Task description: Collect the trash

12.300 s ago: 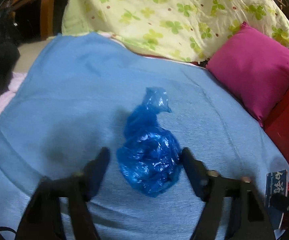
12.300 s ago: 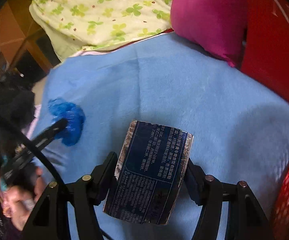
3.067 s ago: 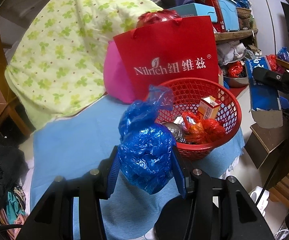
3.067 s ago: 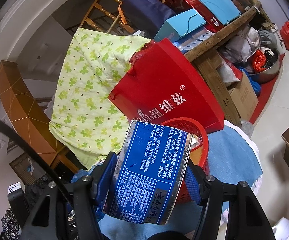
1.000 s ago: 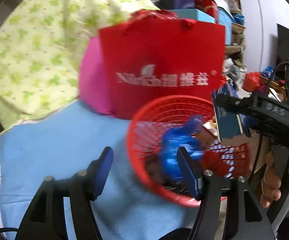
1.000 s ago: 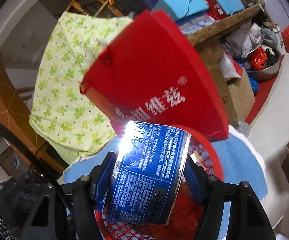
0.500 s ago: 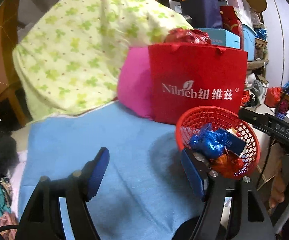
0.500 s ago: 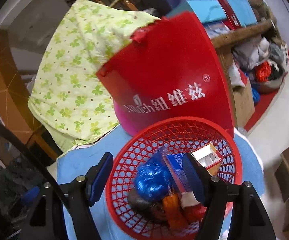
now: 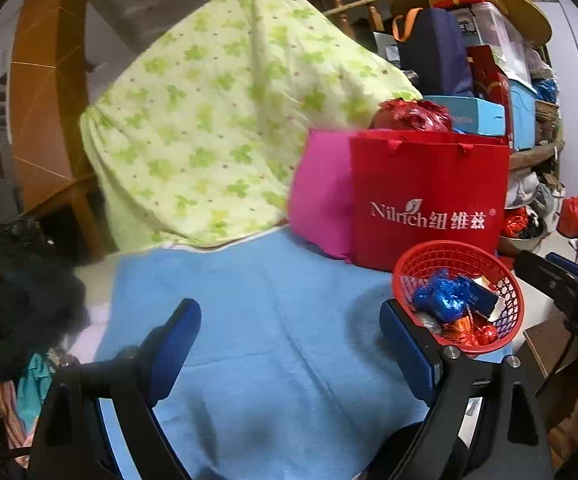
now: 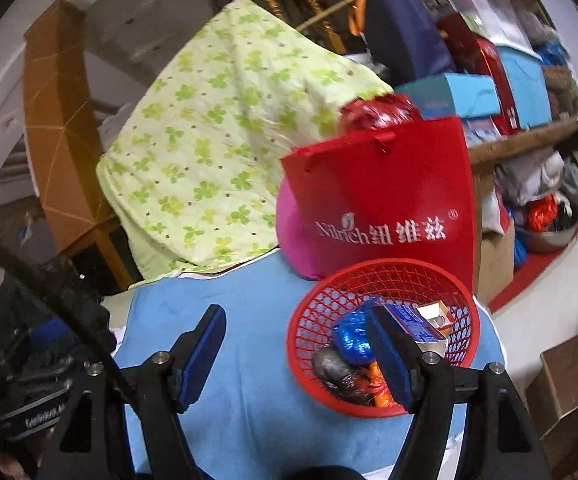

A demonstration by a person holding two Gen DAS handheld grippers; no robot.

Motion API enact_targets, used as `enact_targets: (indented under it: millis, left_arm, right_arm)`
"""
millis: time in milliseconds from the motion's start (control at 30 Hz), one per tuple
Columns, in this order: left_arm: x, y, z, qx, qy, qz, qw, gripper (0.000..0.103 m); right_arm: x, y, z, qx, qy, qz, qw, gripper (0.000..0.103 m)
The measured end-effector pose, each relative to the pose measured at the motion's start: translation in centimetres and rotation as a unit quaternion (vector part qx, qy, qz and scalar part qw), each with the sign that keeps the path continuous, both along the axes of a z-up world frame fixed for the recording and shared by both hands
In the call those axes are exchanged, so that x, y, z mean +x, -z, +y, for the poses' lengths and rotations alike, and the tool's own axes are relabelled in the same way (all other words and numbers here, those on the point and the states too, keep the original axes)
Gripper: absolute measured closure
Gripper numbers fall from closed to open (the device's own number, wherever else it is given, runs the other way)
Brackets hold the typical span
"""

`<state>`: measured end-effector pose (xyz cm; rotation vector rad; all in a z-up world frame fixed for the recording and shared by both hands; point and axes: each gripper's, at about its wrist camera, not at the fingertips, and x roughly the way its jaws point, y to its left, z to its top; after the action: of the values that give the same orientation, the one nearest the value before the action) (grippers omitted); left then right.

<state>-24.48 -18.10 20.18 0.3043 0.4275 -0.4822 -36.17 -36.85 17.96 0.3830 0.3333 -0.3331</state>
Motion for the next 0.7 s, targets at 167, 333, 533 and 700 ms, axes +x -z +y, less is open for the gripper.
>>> enact_targets:
  millis: [167,333,533,700]
  left_arm:
    - [-0.9,-1.1,1.6,-0.003,-0.018,-0.017,0.9997,0.012]
    - [-1.4,-1.8,2.9,-0.011,-0.030,-0.021,0.9993,0.011]
    - [-1.7,-2.3,4.2,-0.016,-0.042,-0.024,0.9987,0.011]
    - [-2.3,-2.7,5.4,-0.022,-0.049,-0.026,0.9982,0.011]
  right_arm:
    - [-1.3,-1.6,2.3,-0.026,-0.004,-0.002,1.000,0.026]
    - [-2.2,-2.7,4.1,-0.060,0.017,0.014,0.998,0.026]
    - [-3.0,-3.5,5.7,-0.089,0.029,0.029,0.995,0.026]
    - [-3.3,-4.0,6.3,-0.088,0.030,0.034,0.995,0.026]
